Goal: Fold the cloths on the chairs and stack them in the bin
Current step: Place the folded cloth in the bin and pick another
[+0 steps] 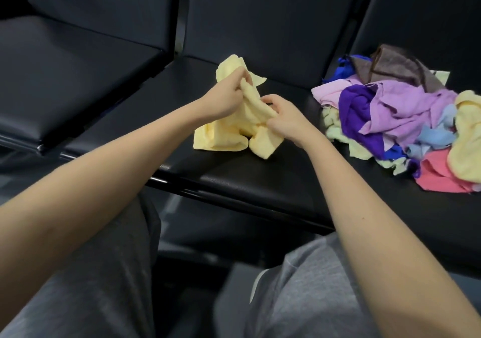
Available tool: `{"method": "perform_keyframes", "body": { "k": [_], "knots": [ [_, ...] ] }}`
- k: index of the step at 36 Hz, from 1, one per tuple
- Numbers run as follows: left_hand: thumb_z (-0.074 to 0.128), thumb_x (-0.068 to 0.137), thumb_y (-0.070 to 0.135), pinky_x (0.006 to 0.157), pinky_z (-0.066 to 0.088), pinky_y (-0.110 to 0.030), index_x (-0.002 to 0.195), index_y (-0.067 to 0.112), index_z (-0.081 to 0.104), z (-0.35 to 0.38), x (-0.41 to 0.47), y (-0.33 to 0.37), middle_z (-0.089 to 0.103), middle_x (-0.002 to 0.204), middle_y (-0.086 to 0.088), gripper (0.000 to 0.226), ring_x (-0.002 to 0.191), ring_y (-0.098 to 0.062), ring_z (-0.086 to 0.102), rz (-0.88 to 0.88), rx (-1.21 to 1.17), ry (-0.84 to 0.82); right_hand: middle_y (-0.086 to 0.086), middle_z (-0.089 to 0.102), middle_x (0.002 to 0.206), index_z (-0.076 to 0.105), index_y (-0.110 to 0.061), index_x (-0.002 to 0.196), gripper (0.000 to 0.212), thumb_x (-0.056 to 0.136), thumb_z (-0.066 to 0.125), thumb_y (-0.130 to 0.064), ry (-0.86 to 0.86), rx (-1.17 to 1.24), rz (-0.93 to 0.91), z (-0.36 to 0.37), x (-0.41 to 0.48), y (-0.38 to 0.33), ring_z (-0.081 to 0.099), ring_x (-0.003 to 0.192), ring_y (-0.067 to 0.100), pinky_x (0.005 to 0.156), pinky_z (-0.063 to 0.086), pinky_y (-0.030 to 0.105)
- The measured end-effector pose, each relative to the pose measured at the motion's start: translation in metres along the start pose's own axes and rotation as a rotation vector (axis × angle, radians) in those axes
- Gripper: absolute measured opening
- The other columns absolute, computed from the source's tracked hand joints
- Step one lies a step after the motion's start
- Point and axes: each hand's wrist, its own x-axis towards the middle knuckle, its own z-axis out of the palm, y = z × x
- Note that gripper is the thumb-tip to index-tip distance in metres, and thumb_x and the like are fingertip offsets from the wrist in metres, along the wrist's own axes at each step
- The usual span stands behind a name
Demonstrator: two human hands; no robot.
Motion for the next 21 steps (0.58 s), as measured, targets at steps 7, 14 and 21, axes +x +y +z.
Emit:
{"method": "perform_keyframes", "body": {
  "k": [7,14,21],
  "knots": [
    [0.064,0.085,0.026,0.065,0.040,-0.020,0.100,0.020,0.060,-0.008,-0.010,0.003,0.054,0.091,0.005,0.017,0.084,-0.012,0.051,0.042,0.141,-0.253,-0.004,0.056,0.104,0.062,-0.013,0.111,0.033,0.093,0.036,-0.003,0.271,0.202,0.009,-0.006,-0.004,-0.005,0.049,0.096,0.009,0.068,0.039,0.015],
    [0.059,0.082,0.025,0.057,0.035,-0.025,0.071,0.009,0.051,-0.003,-0.007,0.002,0.046,0.071,-0.001,0.020,0.068,-0.014,0.044,-0.062,0.144,-0.127,-0.001,0.048,0.078,0.059,-0.011,0.090,0.017,0.094,0.046,-0.021,0.257,0.232,0.025,-0.004,-0.005,-0.014,0.043,0.072,0.009,0.060,0.035,0.023],
    [0.062,0.085,0.039,0.070,0.043,-0.022,0.106,0.023,0.060,0.003,-0.014,0.014,0.062,0.097,0.005,0.026,0.089,-0.011,0.057,0.022,-0.012,-0.199,-0.005,0.032,0.056,0.033,-0.020,0.056,0.039,0.090,0.051,-0.017,0.209,0.249,0.025,-0.004,-0.007,-0.021,0.030,0.053,0.008,0.049,0.024,0.023]
  ]
}}
